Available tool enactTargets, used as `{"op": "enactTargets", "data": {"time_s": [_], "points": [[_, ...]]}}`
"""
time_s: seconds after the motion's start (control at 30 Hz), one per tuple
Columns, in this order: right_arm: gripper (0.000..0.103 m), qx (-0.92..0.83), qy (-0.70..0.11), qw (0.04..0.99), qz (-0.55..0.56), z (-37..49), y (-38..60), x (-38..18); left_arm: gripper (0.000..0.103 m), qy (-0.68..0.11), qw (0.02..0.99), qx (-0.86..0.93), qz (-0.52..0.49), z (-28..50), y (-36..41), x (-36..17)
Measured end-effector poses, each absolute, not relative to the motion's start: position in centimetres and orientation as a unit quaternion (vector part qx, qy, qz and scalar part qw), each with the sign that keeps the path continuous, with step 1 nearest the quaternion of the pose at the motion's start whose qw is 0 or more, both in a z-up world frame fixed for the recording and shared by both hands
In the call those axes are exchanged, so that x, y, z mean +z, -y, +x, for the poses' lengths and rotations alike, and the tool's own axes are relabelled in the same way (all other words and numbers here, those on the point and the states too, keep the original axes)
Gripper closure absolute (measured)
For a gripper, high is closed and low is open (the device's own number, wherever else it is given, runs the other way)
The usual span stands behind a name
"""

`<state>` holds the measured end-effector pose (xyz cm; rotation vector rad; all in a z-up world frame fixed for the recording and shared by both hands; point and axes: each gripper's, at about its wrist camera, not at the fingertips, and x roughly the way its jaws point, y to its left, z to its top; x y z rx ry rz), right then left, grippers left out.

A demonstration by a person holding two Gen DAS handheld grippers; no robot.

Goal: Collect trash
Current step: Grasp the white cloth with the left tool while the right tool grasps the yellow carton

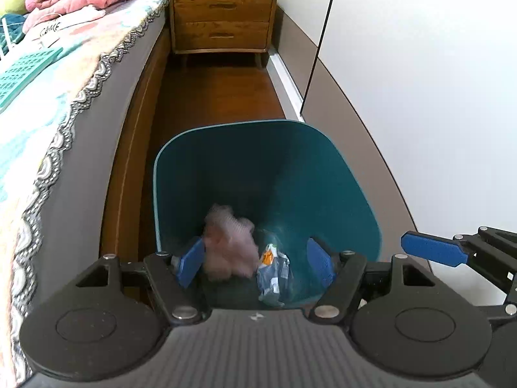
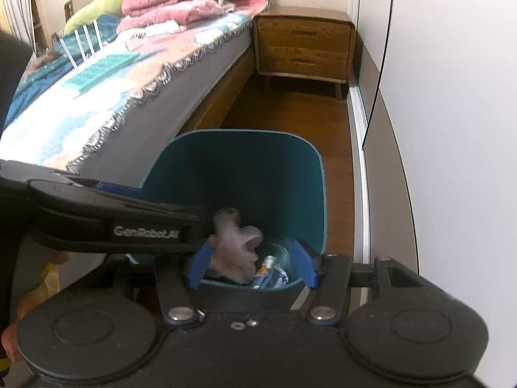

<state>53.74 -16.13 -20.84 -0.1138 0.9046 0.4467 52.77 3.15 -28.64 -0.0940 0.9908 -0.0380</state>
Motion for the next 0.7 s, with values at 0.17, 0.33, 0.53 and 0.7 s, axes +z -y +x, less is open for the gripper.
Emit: {"op": "enactTargets", "data": {"time_s": [0.17, 0.33, 0.53, 0.7], "points": [[0.044, 0.216, -0.42, 0.88, -0.05, 50.8, 17.4, -19.6, 0.033, -0.469, 0.882, -0.025, -0.033, 49.5, -3.1, -27.0], [0.04, 0.222, -0.413, 0.882, -0.052, 47.3, 18.4, -19.5, 0.033, -0.471, 0.881, -0.029, -0.035, 45.9, -3.3, -26.6], [0.036, 0.225, -0.424, 0.875, -0.064, 42.6, 19.1, -21.4, 0.033, -0.488, 0.871, -0.03, -0.041, 41.4, -2.9, -28.1], [0.031, 0.228, -0.458, 0.857, -0.063, 39.3, 20.4, -24.9, 0.033, -0.513, 0.857, -0.032, -0.038, 38.0, -1.9, -31.1]]}}
